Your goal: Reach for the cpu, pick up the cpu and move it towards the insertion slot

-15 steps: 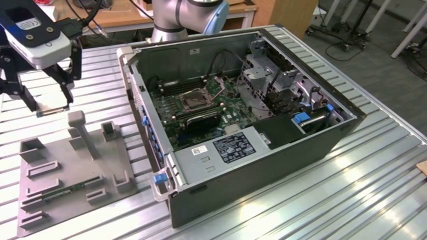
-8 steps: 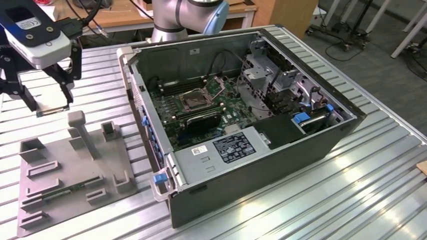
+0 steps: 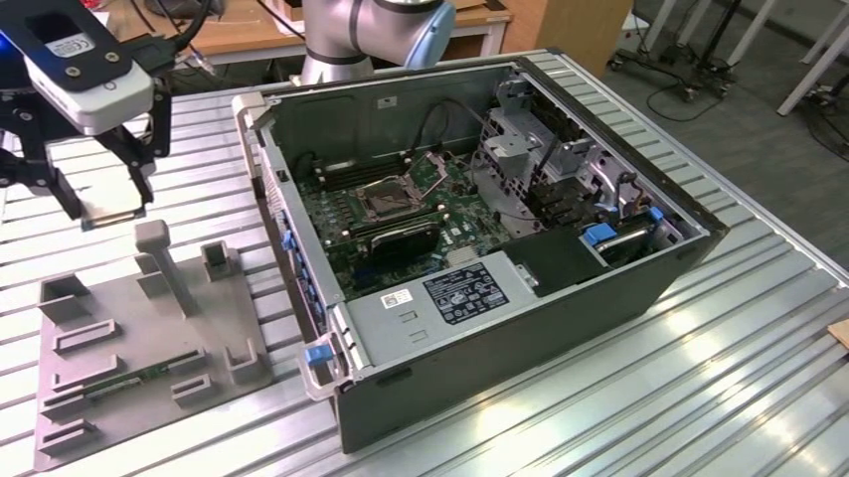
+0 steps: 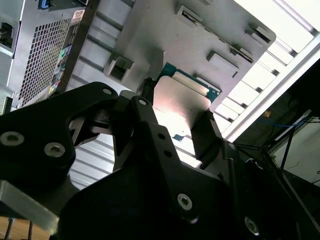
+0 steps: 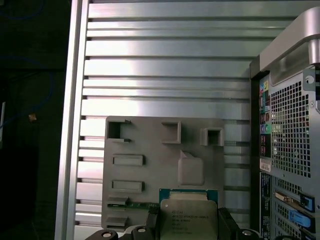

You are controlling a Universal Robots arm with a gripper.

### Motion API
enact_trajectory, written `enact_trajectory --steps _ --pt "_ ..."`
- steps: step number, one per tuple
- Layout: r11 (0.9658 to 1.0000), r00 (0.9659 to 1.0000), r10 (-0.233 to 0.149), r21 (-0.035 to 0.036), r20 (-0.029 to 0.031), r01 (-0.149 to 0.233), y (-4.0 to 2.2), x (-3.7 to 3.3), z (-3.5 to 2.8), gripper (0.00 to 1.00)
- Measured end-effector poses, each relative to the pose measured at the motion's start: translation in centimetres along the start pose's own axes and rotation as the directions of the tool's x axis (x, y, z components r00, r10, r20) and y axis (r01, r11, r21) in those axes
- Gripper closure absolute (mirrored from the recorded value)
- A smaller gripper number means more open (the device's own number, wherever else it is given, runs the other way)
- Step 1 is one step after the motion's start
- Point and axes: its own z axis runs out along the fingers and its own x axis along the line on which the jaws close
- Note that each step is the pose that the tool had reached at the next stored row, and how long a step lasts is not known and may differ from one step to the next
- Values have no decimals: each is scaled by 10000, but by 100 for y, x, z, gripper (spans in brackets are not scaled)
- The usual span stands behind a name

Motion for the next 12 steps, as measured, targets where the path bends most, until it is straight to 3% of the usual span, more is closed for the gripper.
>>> enact_trajectory --steps 12 --pt "10000 10000 0 -1 1 0 -6 -205 2 46"
